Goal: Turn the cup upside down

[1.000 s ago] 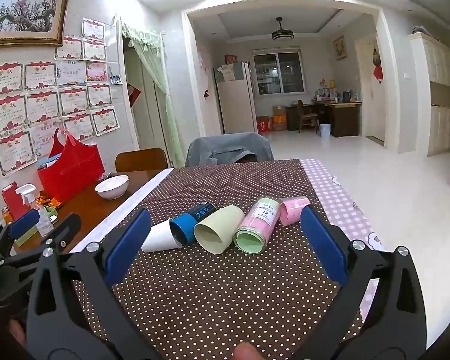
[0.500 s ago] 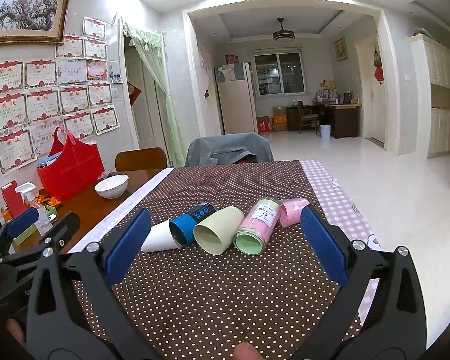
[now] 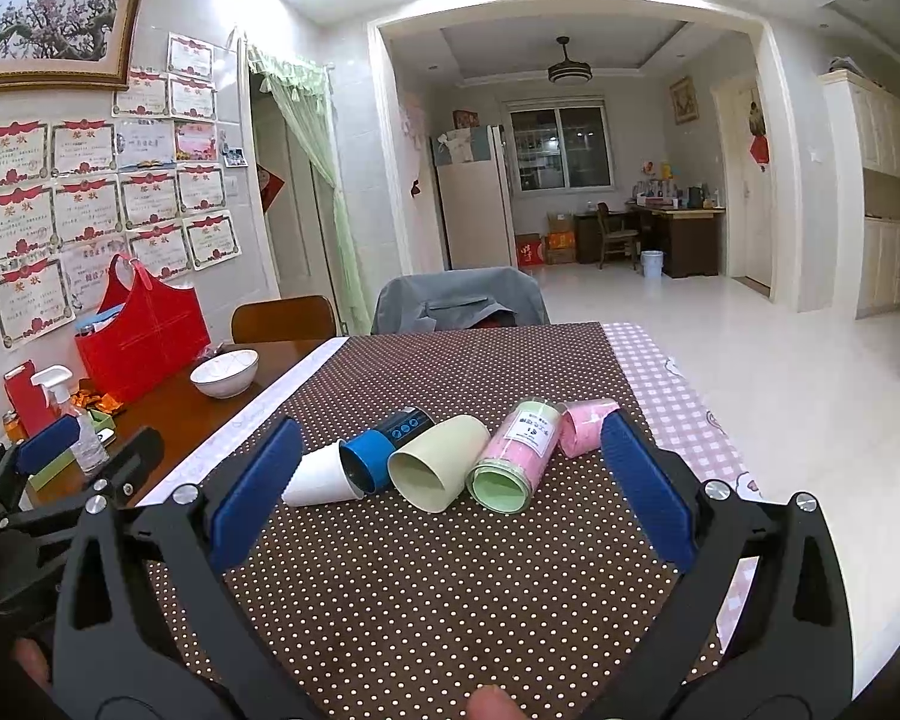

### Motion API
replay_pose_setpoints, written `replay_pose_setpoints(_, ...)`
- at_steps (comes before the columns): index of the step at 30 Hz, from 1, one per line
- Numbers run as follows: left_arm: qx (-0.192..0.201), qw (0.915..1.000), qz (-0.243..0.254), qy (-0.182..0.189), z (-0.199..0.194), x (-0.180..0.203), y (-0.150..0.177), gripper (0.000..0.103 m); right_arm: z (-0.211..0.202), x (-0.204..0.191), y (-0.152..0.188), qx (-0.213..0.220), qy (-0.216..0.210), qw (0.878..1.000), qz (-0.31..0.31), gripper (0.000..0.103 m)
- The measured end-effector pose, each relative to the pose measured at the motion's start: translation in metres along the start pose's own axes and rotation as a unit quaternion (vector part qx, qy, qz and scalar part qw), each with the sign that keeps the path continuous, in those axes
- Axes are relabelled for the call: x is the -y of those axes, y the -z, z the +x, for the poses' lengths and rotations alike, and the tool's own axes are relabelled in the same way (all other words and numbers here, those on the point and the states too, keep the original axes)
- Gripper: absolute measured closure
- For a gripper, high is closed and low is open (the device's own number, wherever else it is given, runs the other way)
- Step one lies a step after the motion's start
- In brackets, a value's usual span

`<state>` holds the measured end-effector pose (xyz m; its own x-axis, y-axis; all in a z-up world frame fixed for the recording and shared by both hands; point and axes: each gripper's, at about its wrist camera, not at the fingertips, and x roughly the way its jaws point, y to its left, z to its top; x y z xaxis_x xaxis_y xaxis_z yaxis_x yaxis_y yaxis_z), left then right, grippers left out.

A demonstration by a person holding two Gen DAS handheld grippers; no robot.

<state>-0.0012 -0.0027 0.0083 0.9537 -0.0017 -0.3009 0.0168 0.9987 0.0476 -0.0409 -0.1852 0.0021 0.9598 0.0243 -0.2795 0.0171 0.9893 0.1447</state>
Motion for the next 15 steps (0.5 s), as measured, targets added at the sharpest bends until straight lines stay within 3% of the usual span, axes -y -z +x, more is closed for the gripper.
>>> replay_pose_setpoints(15,-0.009,0.9999,0.007,-0.003,0.012,-0.003,0.002,0.011,0.006,-0.002,-0.002,-0.008,0.002,1.000,-0.006,0.006)
